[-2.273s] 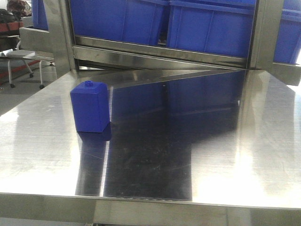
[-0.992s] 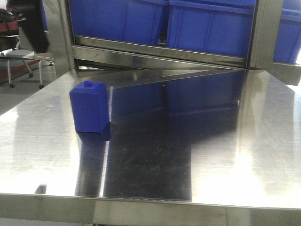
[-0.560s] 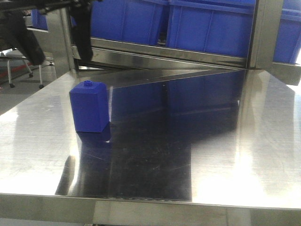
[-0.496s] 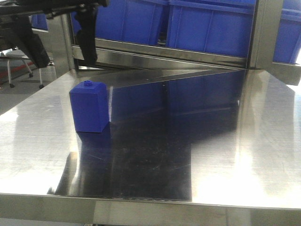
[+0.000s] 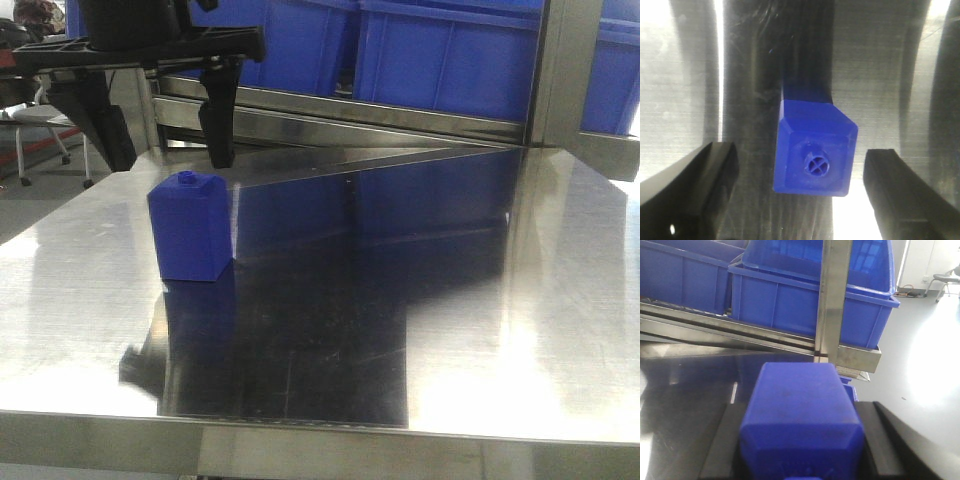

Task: Pick and sort blue part to right shelf
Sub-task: 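Lower the left gripper over the remaining blue bottle and close it, then lift the blue bottle off the table with the left gripper, then drive the base away from the table holding both bottles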

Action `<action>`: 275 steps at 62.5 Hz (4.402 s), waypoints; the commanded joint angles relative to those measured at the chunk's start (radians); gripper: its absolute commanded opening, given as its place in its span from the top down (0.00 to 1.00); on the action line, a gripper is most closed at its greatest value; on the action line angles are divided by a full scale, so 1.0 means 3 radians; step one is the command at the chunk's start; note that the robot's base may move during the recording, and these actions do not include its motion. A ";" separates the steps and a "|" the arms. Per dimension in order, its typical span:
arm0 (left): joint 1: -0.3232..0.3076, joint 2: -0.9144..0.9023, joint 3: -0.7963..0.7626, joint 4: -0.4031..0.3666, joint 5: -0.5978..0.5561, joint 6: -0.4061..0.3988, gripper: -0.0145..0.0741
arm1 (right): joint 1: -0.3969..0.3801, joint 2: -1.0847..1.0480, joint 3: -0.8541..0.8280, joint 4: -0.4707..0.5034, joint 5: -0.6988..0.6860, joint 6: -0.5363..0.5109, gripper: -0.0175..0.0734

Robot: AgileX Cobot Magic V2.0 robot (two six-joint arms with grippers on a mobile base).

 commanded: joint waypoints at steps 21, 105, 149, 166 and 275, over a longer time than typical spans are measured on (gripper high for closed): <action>-0.0069 -0.0028 -0.0111 -0.0064 0.0036 0.0012 0.20 | -0.0019 0.0020 -0.0104 -0.0023 -0.0326 -0.0028 0.47; -0.0069 0.0247 -0.0105 -0.0064 0.0137 0.0012 0.44 | -0.0019 0.0020 -0.0104 -0.0023 -0.0326 -0.0028 0.47; -0.0069 -0.0806 0.0336 -0.0800 -0.0376 0.2073 0.46 | -0.0019 0.0020 -0.0104 -0.0023 -0.0326 -0.0028 0.47; -0.0062 -0.1445 0.1276 -0.0805 -0.1603 0.2121 0.46 | -0.0019 0.0020 -0.0104 -0.0023 -0.0326 -0.0028 0.47; 0.1529 -0.5804 0.4038 -0.0458 -0.2564 0.1750 0.46 | -0.0019 0.0020 -0.0104 -0.0023 -0.0326 -0.0028 0.47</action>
